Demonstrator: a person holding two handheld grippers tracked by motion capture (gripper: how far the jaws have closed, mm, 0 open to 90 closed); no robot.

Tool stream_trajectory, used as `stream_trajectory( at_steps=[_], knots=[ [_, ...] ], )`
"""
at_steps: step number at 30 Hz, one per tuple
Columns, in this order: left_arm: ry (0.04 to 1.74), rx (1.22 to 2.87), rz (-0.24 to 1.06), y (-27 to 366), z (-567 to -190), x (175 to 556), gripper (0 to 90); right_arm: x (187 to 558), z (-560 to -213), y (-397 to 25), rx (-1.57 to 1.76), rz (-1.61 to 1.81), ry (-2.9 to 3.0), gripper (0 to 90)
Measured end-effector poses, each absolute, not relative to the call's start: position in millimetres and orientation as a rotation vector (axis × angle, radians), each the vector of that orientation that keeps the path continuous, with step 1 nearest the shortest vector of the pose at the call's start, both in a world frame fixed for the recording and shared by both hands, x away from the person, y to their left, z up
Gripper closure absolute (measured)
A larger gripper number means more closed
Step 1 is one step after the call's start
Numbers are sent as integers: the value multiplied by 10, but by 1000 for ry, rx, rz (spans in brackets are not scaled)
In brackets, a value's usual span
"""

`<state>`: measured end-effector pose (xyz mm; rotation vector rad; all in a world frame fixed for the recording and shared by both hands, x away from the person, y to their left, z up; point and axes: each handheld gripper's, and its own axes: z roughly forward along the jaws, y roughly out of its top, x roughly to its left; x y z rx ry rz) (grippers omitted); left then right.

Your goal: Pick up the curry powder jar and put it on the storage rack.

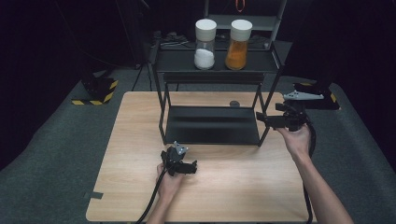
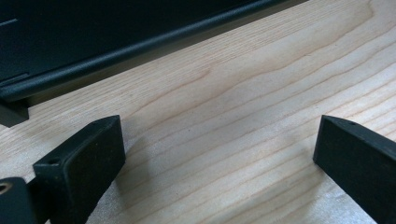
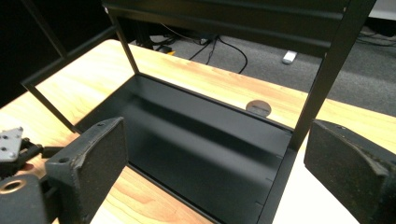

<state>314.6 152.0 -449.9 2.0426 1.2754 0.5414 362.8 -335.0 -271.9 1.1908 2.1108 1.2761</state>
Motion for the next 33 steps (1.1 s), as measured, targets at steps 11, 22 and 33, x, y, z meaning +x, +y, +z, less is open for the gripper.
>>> stream_trajectory(
  at_steps=[11, 22, 33],
  knots=[
    [1275, 2043, 542, 1520, -4499, 3146, 19, 3566, -2925, -3299, 1186, 1244, 2112, 58],
    [1275, 2043, 542, 1520, -4499, 3146, 19, 3531, -3130, -3205, 1178, 1196, 2135, 58],
    [1275, 2044, 542, 1520, -4498, 3147, 19, 3506, -3326, -3131, 1179, 1175, 2150, 58]
  ],
)
